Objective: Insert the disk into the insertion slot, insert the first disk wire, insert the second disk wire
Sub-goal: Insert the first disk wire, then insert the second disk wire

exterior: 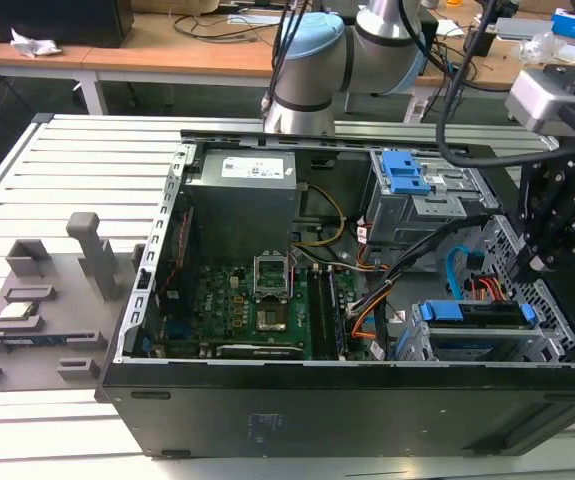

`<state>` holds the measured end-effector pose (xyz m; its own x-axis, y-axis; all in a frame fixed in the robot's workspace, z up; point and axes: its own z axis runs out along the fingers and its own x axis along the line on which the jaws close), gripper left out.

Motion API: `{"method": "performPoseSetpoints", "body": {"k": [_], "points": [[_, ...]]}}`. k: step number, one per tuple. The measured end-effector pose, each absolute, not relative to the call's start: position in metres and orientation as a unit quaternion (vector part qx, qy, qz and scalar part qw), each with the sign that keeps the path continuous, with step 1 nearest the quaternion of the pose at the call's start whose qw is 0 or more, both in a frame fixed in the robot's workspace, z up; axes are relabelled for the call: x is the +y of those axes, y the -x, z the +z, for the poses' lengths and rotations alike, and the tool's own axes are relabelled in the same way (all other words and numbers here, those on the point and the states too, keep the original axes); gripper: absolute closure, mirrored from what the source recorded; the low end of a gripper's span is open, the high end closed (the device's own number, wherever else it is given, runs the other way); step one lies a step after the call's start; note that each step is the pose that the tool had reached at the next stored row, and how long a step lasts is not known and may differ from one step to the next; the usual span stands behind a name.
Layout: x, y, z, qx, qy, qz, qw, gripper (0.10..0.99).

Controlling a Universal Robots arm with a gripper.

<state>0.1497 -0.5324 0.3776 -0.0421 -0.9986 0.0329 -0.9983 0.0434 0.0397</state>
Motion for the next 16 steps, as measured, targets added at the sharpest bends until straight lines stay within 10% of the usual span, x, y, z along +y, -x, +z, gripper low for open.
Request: {"method": "performPoseSetpoints", "body": {"k": [9, 16], "points": [[-0.5319, -0.1497, 0.3838, -0.722, -0.692, -0.003, 0.026, 0.98], [-0.5319, -0.1492, 0.3842, -0.722, -0.692, -0.003, 0.026, 0.784]]}}
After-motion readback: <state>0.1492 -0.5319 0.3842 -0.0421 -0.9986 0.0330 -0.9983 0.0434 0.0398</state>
